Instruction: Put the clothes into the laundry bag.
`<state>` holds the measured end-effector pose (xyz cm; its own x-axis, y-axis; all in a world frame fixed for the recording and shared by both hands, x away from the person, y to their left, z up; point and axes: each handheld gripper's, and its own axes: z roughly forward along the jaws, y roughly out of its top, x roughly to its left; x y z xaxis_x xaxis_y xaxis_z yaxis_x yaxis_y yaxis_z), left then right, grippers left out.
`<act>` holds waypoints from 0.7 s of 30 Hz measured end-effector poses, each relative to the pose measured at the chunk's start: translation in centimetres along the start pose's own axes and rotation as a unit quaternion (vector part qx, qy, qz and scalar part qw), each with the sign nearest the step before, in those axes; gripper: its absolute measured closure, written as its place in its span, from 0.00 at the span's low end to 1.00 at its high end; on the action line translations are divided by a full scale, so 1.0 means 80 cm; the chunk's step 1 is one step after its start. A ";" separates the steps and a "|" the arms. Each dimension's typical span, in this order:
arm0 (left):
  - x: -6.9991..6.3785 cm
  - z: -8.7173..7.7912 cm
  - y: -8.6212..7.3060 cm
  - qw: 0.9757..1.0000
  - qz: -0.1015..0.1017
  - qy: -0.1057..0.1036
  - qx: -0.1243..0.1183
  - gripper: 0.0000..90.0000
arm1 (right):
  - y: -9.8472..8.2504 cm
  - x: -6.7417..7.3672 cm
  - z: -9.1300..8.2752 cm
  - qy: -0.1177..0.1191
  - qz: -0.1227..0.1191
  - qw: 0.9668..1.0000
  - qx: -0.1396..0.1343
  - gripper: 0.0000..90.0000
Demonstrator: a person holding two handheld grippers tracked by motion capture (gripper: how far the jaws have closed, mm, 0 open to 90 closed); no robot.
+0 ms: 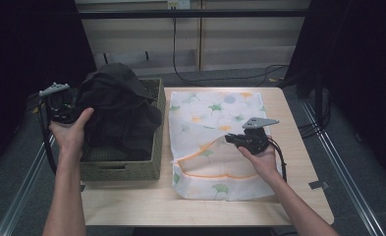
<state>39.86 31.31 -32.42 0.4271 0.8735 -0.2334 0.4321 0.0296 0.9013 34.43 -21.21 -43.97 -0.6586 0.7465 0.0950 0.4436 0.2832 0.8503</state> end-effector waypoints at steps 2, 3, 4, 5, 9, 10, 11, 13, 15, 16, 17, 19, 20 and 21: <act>-0.002 -0.011 0.011 1.000 0.000 -0.001 -0.017 0.79 | 0.000 0.000 0.000 0.001 0.001 1.000 0.000 0.99; -0.003 -0.017 0.017 1.000 0.002 -0.004 -0.026 0.79 | 0.000 0.000 0.000 0.001 0.001 1.000 0.000 0.99; -0.004 -0.021 0.022 0.999 0.000 -0.009 -0.035 0.79 | 0.000 0.000 0.000 0.001 0.001 1.000 -0.001 0.99; -0.004 -0.027 0.028 0.999 0.006 -0.007 -0.039 0.79 | 0.000 0.000 0.000 0.000 0.000 1.000 -0.001 0.99; -0.005 -0.041 0.041 0.998 0.006 -0.009 -0.059 0.79 | 0.000 -0.001 -0.001 0.000 0.004 1.000 -0.002 0.99; -0.006 -0.047 0.046 0.998 0.005 -0.011 -0.065 0.79 | 0.000 -0.001 -0.001 0.000 0.004 1.000 -0.002 0.99; -0.005 -0.051 0.048 0.997 0.007 -0.011 -0.070 0.79 | 0.000 -0.001 -0.001 0.000 0.004 1.000 -0.003 0.99; -0.007 -0.059 0.055 0.997 0.005 -0.010 -0.082 0.79 | 0.001 0.000 -0.001 0.000 0.004 1.000 -0.003 0.99; -0.010 -0.071 0.068 0.995 0.012 -0.015 -0.097 0.79 | 0.000 0.000 0.000 0.000 0.002 1.000 -0.002 0.99; -0.012 -0.075 0.072 0.995 0.017 -0.015 -0.100 0.79 | 0.001 0.000 0.000 0.001 0.002 1.000 -0.002 0.99; -0.015 -0.079 0.076 0.994 0.016 -0.018 -0.108 0.79 | 0.001 0.000 0.000 0.000 0.003 1.000 -0.002 0.99; -0.017 -0.083 0.080 0.993 0.021 -0.021 -0.113 0.80 | 0.001 0.000 0.000 0.001 0.003 1.000 -0.002 0.99; -0.020 -0.088 0.085 0.993 0.031 -0.025 -0.114 0.80 | 0.001 0.000 0.000 0.000 0.004 1.000 -0.002 0.99; -0.026 -0.093 0.091 0.991 0.031 -0.031 -0.125 0.80 | 0.001 0.000 0.000 0.000 0.004 1.000 -0.002 0.99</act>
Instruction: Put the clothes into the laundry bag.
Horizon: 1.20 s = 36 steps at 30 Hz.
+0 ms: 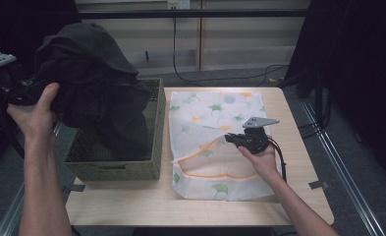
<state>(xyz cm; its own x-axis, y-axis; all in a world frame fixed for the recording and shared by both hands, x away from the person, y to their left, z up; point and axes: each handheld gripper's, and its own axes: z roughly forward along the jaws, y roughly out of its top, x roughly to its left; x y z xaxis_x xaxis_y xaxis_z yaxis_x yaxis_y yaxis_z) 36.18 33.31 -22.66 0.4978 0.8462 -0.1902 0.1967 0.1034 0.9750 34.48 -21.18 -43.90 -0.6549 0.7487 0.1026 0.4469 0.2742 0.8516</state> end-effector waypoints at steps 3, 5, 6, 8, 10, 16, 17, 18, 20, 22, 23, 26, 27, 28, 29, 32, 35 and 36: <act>-0.008 -0.005 0.011 1.000 0.007 -0.016 -0.012 0.80 | 0.000 0.000 0.000 0.001 0.000 1.000 0.000 0.99; -0.011 -0.007 0.015 1.000 0.011 -0.016 -0.014 0.80 | 0.000 0.000 0.000 0.002 0.001 1.000 0.000 0.99; -0.015 -0.007 0.018 0.999 0.008 -0.023 -0.021 0.80 | 0.000 0.001 0.000 0.002 0.001 1.000 -0.001 0.99; -0.026 -0.011 0.027 0.999 0.017 -0.034 -0.034 0.80 | 0.000 0.001 0.000 0.002 0.001 1.000 -0.002 0.99; -0.035 -0.014 0.035 0.997 0.028 -0.049 -0.043 0.80 | 0.000 0.000 0.000 0.003 0.001 1.000 -0.002 0.99; -0.061 -0.021 0.067 0.994 0.040 -0.071 -0.067 0.80 | 0.000 -0.002 0.000 0.006 0.006 1.000 -0.003 0.99; -0.061 -0.021 0.067 0.994 0.040 -0.071 -0.067 0.80 | 0.000 -0.002 0.000 0.006 0.006 1.000 -0.003 0.99; -0.070 -0.024 0.077 0.993 0.047 -0.077 -0.070 0.80 | 0.000 -0.002 0.000 0.006 0.006 1.000 -0.003 0.99; -0.082 -0.028 0.083 0.992 0.058 -0.085 -0.075 0.80 | 0.000 -0.002 0.000 0.006 0.008 1.000 -0.005 0.99; -0.094 -0.031 0.085 0.990 0.067 -0.099 -0.075 0.80 | 0.000 -0.003 -0.001 0.007 0.008 1.000 -0.006 0.99; -0.094 -0.031 0.085 0.990 0.067 -0.099 -0.075 0.80 | 0.000 -0.003 -0.001 0.006 0.009 1.000 -0.006 0.99; -0.119 -0.032 0.074 0.986 0.068 -0.127 -0.083 0.80 | 0.000 -0.004 -0.002 0.007 0.012 1.000 -0.008 0.99; -0.124 -0.031 0.069 0.985 0.068 -0.134 -0.083 0.80 | 0.000 -0.004 -0.002 0.007 0.012 1.000 -0.009 0.99; -0.128 -0.029 0.064 0.984 0.069 -0.141 -0.081 0.80 | 0.001 -0.003 -0.002 0.008 0.014 1.000 -0.010 0.99; -0.133 -0.025 0.058 0.984 0.066 -0.146 -0.080 0.80 | 0.001 -0.003 -0.003 0.010 0.013 1.000 -0.010 0.99; -0.141 -0.017 0.045 0.982 0.070 -0.157 -0.072 0.80 | 0.002 -0.003 -0.005 0.010 0.015 1.000 -0.012 0.99; -0.158 0.001 0.017 0.978 0.071 -0.185 -0.059 0.79 | 0.002 -0.005 -0.006 0.011 0.018 1.000 -0.014 0.99; -0.161 0.005 0.010 0.976 0.066 -0.197 -0.056 0.79 | 0.002 -0.005 -0.006 0.012 0.018 1.000 -0.014 0.99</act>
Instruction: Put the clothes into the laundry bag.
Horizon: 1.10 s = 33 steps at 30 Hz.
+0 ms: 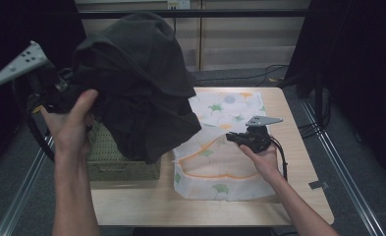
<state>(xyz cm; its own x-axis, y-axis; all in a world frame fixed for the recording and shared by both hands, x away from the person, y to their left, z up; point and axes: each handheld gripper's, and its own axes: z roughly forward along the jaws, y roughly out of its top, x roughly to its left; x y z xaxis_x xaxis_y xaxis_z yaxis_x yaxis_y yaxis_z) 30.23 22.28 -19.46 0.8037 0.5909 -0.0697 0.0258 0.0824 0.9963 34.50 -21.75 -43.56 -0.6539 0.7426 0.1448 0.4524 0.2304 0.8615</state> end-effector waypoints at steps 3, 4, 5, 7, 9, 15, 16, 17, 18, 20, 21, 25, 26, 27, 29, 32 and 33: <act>-0.009 0.009 -0.011 1.000 0.002 -0.018 0.008 0.79 | 0.000 -0.001 0.000 0.004 0.001 1.000 -0.003 0.99; -0.021 0.017 -0.020 1.000 -0.001 -0.027 0.013 0.79 | 0.000 -0.001 0.000 0.006 0.002 1.000 -0.004 0.99; -0.026 0.019 -0.025 0.999 0.005 -0.035 0.018 0.79 | 0.000 0.000 0.000 0.006 0.002 1.000 -0.004 0.99; -0.036 0.023 -0.033 0.999 0.001 -0.051 0.019 0.79 | 0.000 0.000 -0.001 0.007 0.002 1.000 -0.006 0.99; -0.048 0.026 -0.042 0.998 -0.002 -0.063 0.020 0.79 | 0.001 0.001 -0.002 0.008 0.002 1.000 -0.007 0.99; -0.080 0.045 -0.089 0.995 -0.002 -0.090 0.042 0.79 | 0.002 0.002 -0.003 0.012 0.004 1.000 -0.010 0.99; -0.082 0.050 -0.099 0.995 -0.007 -0.092 0.047 0.79 | 0.002 0.002 -0.003 0.013 0.005 1.000 -0.009 0.99; -0.083 0.055 -0.110 0.993 -0.009 -0.099 0.055 0.79 | 0.002 0.002 -0.003 0.014 0.005 1.000 -0.009 0.99; -0.083 0.055 -0.110 0.993 -0.009 -0.099 0.055 0.79 | 0.002 0.002 -0.003 0.015 0.006 1.000 -0.009 0.99; -0.084 0.072 -0.136 0.991 -0.018 -0.108 0.072 0.79 | 0.002 0.001 -0.003 0.015 0.007 1.000 -0.010 0.99; -0.083 0.076 -0.143 0.991 -0.013 -0.109 0.080 0.79 | 0.002 0.001 -0.003 0.017 0.011 1.000 -0.011 0.99; -0.080 0.085 -0.181 0.988 -0.027 -0.117 0.094 0.78 | 0.002 0.002 -0.005 0.020 0.011 1.000 -0.009 0.99; -0.080 0.083 -0.187 0.988 -0.036 -0.118 0.092 0.78 | 0.002 0.001 -0.005 0.020 0.011 1.000 -0.010 0.99; -0.080 0.081 -0.193 0.987 -0.034 -0.121 0.100 0.78 | 0.002 0.000 -0.005 0.020 0.011 1.000 -0.009 0.99; -0.089 0.080 -0.208 0.987 -0.032 -0.115 0.112 0.78 | 0.001 -0.001 -0.005 0.021 0.015 1.000 -0.010 0.99; -0.104 0.091 -0.233 0.980 0.003 -0.120 0.158 0.77 | 0.001 0.001 -0.002 0.025 0.013 1.000 -0.007 0.99; -0.104 0.091 -0.233 0.980 0.003 -0.120 0.158 0.77 | 0.001 0.001 -0.002 0.025 0.013 1.000 -0.007 0.99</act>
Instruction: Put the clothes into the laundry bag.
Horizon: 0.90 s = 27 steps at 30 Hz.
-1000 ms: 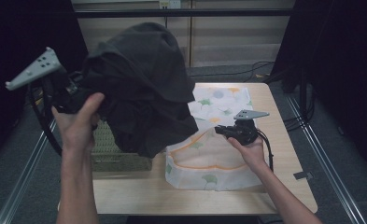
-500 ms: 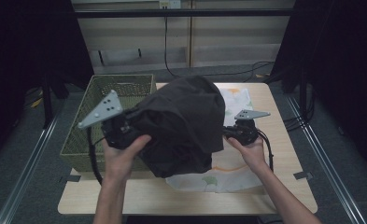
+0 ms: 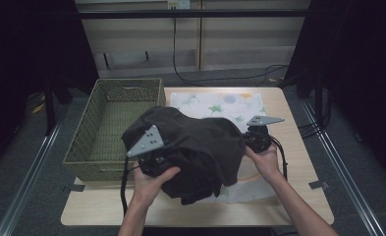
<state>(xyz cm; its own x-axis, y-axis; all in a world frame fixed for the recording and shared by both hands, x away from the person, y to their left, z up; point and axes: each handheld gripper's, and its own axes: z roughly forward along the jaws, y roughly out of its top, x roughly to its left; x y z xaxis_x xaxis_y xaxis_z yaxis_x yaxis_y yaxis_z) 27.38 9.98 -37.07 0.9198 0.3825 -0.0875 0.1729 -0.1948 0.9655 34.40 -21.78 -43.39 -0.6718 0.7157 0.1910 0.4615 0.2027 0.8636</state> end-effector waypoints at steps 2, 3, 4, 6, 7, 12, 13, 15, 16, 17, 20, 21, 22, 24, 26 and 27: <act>-0.003 0.021 -0.021 1.000 0.004 -0.002 0.024 0.77 | -0.001 0.004 0.003 0.000 -0.008 1.000 0.010 0.99; -0.003 0.026 -0.027 1.000 0.000 -0.004 0.029 0.77 | -0.002 0.005 0.004 0.000 -0.007 1.000 0.011 0.99; -0.003 0.026 -0.027 1.000 0.000 -0.004 0.029 0.77 | -0.002 0.005 0.004 0.000 -0.007 1.000 0.011 0.99; 0.000 0.036 -0.040 0.999 -0.007 -0.019 0.039 0.77 | -0.002 0.004 0.005 -0.001 -0.005 1.000 0.012 0.99; 0.002 0.044 -0.050 0.998 -0.008 -0.019 0.064 0.77 | -0.002 0.004 0.005 -0.001 -0.005 1.000 0.013 0.99; 0.001 0.071 -0.078 0.993 -0.008 -0.007 0.116 0.77 | -0.003 0.006 0.005 -0.001 -0.007 1.000 0.016 0.99; 0.002 0.080 -0.089 0.991 -0.007 0.002 0.137 0.77 | -0.002 0.007 0.005 -0.003 -0.009 1.000 0.017 0.99; 0.002 0.093 -0.107 0.984 0.007 0.018 0.177 0.76 | -0.002 0.008 0.004 -0.003 -0.011 1.000 0.017 0.99; 0.002 0.093 -0.107 0.984 0.007 0.018 0.177 0.76 | -0.002 0.008 0.004 -0.003 -0.011 1.000 0.017 0.99; 0.003 0.098 -0.112 0.980 0.012 0.024 0.195 0.76 | -0.002 0.009 0.004 -0.003 -0.012 1.000 0.018 0.99; -0.002 0.108 -0.123 0.975 0.030 0.045 0.214 0.76 | -0.001 0.014 0.006 -0.004 -0.017 1.000 0.023 0.99; -0.002 0.108 -0.122 0.973 0.036 0.048 0.223 0.76 | 0.000 0.018 0.007 -0.002 -0.021 1.000 0.022 0.99; -0.002 0.108 -0.122 0.973 0.036 0.048 0.223 0.76 | 0.000 0.018 0.007 -0.002 -0.021 1.000 0.022 0.99; 0.000 0.108 -0.123 0.976 0.020 0.043 0.214 0.75 | 0.001 0.020 0.008 -0.003 -0.023 0.999 0.022 0.99; 0.001 0.107 -0.122 0.977 0.015 0.041 0.207 0.70 | 0.000 0.021 0.009 -0.005 -0.022 0.999 0.024 0.99; 0.000 0.103 -0.120 0.979 0.011 0.034 0.200 0.62 | -0.001 0.019 0.010 -0.006 -0.021 0.999 0.025 0.99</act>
<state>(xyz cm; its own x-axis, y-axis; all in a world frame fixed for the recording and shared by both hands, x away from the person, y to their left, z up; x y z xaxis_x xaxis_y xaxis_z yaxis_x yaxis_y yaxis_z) 28.61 4.36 -48.33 0.9022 0.4297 -0.0380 0.2888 -0.5363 0.7931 33.75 -20.18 -43.56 -0.6843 0.7139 0.1488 0.4620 0.2665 0.8459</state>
